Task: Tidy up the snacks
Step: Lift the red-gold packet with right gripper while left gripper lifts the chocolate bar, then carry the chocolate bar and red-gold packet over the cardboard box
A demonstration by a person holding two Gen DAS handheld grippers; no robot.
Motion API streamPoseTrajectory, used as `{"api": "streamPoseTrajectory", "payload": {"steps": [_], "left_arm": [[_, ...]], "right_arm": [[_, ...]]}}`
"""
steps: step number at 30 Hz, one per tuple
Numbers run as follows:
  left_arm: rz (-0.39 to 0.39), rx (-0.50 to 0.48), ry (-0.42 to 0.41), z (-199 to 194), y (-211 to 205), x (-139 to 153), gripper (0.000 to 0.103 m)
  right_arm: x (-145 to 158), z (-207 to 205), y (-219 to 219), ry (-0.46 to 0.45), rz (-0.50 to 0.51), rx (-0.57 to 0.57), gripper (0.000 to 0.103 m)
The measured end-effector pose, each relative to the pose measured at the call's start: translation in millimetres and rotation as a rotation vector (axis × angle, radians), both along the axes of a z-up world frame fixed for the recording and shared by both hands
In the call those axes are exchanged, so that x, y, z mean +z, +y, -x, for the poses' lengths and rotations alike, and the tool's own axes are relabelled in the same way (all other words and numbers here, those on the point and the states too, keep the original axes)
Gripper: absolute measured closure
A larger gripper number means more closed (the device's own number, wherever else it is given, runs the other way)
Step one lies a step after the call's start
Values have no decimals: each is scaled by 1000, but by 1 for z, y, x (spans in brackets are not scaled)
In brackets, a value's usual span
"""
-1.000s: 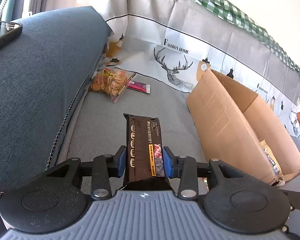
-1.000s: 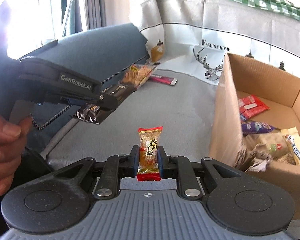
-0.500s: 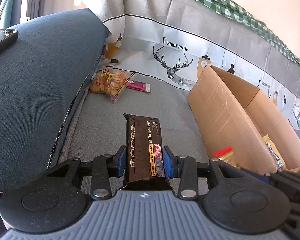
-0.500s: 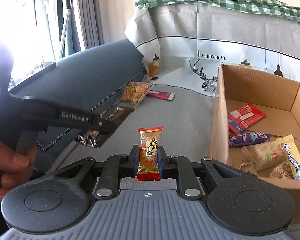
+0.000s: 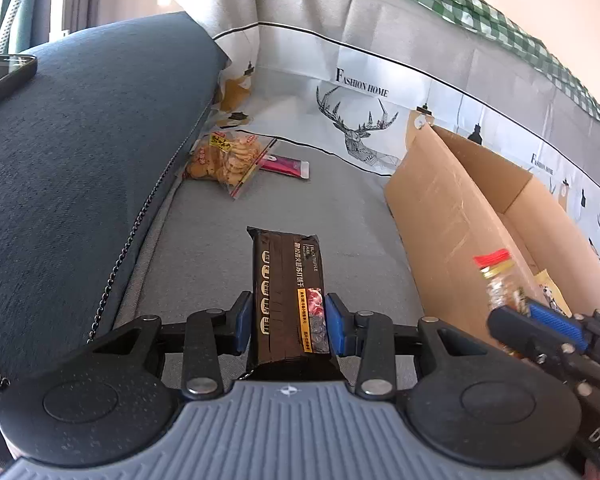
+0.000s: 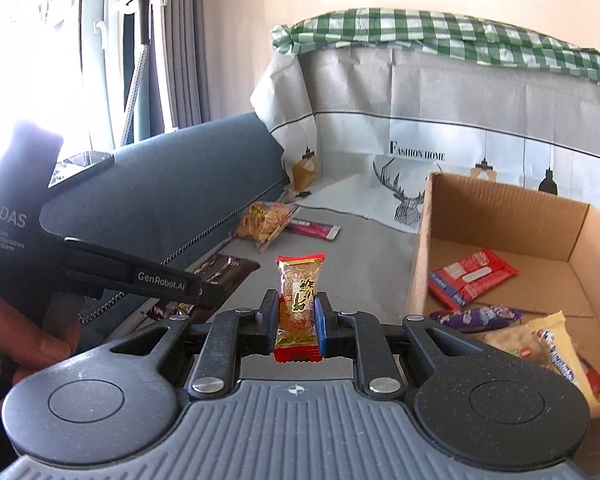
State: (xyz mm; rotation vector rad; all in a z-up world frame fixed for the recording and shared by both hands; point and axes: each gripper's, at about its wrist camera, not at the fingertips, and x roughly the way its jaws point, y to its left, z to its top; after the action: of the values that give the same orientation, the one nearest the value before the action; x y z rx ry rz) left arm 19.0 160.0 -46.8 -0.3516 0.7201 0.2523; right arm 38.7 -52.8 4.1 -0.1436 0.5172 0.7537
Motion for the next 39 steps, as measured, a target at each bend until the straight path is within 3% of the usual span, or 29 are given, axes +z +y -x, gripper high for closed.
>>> {"api": "streamPoseTrajectory", "payload": {"steps": [10,22,28,34,39], "left_arm": [[-68,28,-12,6,-16,11,61],[-58,26,-56,-9,-47,29,61],[-55,-18,-124,-39,-76,52,61],[-54,-96,-200,-78,-112,78,61],[-48,-161,-245,-108,-140,93,61]], "right_arm": [[13,-13,-22,-8,-80,-65,84],[28,-29,-49,-42,-189,-191,84],[33,-42,-79,-104,-218,-415,84],[25,-66,-122,-93,-249,-705,84],[18,-74,-148,-88,-276,-824,84]]}}
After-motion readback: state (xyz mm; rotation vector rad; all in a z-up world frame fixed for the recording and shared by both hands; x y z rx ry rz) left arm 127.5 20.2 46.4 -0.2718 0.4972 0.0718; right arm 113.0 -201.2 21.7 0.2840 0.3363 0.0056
